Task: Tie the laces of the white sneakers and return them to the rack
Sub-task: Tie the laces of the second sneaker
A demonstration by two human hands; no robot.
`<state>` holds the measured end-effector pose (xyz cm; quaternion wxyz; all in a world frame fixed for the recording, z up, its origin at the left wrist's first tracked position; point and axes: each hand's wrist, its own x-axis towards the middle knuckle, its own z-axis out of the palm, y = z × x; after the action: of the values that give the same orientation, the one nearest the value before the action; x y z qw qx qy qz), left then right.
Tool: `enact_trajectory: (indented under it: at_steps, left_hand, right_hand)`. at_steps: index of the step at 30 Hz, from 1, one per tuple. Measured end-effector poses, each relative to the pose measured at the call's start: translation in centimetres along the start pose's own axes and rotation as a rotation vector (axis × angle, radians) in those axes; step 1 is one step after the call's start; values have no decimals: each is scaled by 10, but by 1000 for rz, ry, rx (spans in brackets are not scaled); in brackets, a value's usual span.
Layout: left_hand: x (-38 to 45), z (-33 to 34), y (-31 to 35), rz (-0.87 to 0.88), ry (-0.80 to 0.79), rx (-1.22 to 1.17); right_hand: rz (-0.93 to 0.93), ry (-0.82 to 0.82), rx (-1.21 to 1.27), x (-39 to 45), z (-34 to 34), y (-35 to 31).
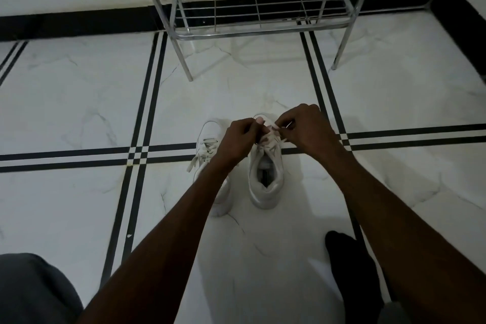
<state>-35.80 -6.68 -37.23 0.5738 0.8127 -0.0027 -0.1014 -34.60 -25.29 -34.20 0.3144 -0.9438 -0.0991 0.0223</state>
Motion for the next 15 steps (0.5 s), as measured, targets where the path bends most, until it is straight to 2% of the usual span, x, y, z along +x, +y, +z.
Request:
enact_trajectory:
  at_steps: [2, 7, 15]
  left_hand:
    - [-1, 3, 1, -3, 6, -7]
    - [-5, 8, 3, -91, 48, -111]
    - [-8, 5, 10, -165, 32, -129]
  right_hand:
    - [-8, 105, -37, -4, 7, -4]
    - [5, 259, 131, -10, 19, -13]
    - [96, 291, 394, -13, 27, -20]
